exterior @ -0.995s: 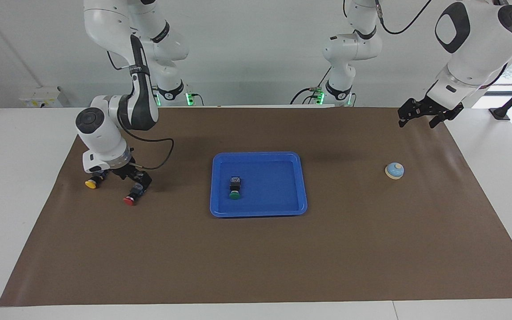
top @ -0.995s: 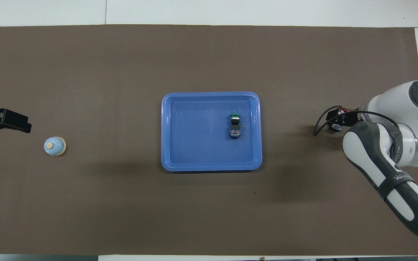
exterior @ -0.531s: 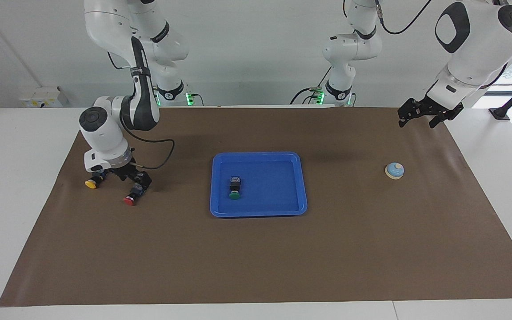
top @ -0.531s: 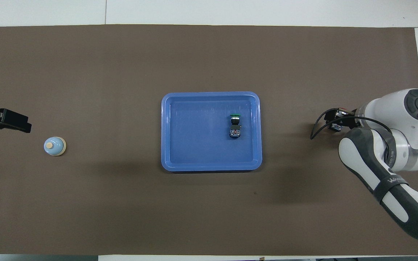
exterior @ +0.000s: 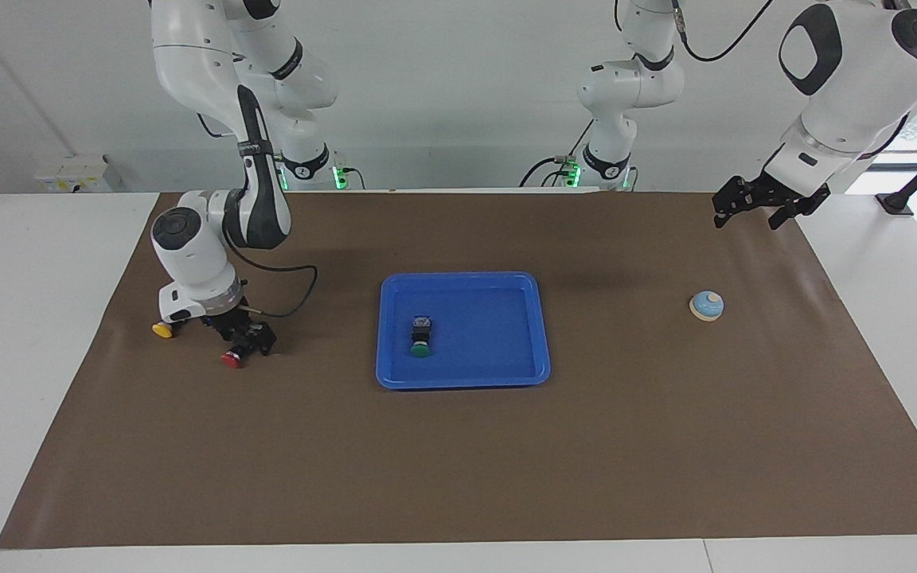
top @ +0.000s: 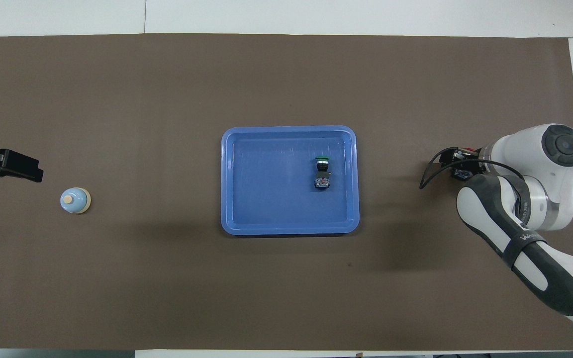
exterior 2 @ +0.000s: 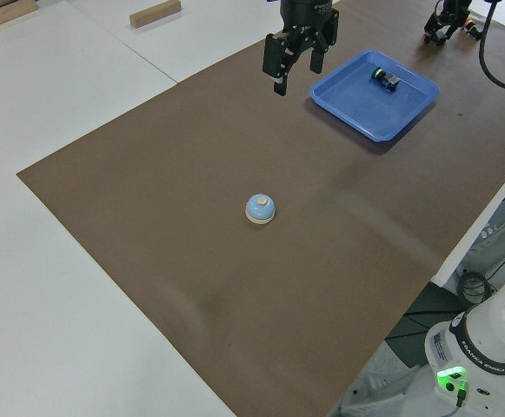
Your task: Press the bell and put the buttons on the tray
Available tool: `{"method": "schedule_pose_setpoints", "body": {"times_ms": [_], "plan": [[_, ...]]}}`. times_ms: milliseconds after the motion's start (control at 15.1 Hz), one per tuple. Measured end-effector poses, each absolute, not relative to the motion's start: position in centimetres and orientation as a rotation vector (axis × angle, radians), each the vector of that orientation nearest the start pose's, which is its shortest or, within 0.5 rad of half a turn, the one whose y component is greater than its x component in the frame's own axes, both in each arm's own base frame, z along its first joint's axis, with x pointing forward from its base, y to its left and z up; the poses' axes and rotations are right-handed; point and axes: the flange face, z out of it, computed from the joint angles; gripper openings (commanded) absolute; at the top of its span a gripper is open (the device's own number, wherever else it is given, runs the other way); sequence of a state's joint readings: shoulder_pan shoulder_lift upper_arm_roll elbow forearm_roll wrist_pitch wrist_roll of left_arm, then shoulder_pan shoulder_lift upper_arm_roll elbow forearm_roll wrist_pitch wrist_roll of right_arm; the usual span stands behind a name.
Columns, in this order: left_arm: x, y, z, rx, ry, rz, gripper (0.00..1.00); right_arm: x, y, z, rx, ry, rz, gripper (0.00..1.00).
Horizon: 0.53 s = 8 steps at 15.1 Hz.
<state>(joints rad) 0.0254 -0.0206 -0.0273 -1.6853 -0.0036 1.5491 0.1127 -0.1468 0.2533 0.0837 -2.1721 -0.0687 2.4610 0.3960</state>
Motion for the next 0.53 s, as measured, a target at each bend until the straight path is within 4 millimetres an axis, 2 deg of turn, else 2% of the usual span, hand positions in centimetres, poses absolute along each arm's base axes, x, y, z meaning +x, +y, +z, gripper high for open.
{"method": "schedule_pose_setpoints", "body": {"times_ms": [66, 398, 531], "plan": [[54.1, -0.2, 58.0, -3.141, 0.180, 0.182, 1.00, 56.5, -3.6, 28.0, -3.092, 0.642, -0.064, 0.00], [54.1, -0.2, 58.0, -3.141, 0.180, 0.182, 1.00, 56.8, -3.1, 29.0, -3.105, 0.630, 0.003, 0.00], [54.1, -0.2, 58.0, -3.141, 0.180, 0.182, 1.00, 57.4, -2.5, 30.0, -3.114, 0.615, 0.040, 0.00]]}}
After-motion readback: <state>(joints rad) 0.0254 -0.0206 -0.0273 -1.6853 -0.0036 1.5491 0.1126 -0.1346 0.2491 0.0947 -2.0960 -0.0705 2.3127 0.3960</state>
